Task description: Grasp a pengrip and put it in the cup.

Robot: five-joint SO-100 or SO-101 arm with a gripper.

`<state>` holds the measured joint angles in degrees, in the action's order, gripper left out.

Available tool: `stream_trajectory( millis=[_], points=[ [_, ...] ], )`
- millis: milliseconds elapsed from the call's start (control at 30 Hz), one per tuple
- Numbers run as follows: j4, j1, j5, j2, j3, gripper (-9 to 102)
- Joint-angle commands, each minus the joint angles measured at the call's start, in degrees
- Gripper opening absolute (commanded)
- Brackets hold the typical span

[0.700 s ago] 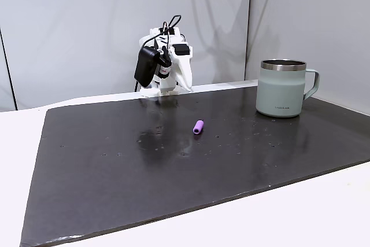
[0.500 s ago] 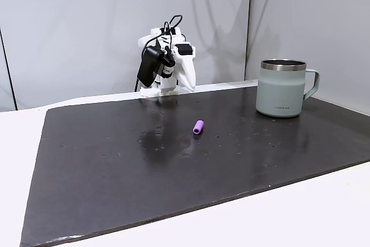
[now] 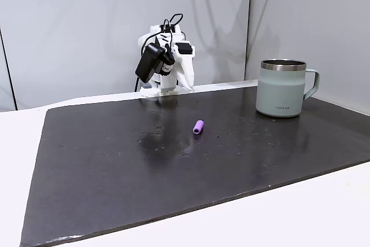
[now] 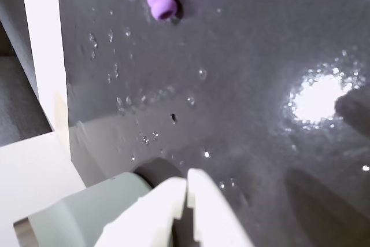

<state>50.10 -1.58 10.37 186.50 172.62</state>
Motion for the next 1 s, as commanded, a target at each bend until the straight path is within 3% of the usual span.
stream_trajectory(
  millis=[0, 333, 667, 967],
  points=[
    [0.53, 0.35, 4.39, -10.28, -13.36, 0],
    [7.12, 3.08, 14.85, -42.01, -47.20, 3],
    [10.99, 4.31, 25.93, -59.33, -61.88, 19],
    [13.54, 5.36, 32.17, -76.64, -72.95, 24]
  ],
)
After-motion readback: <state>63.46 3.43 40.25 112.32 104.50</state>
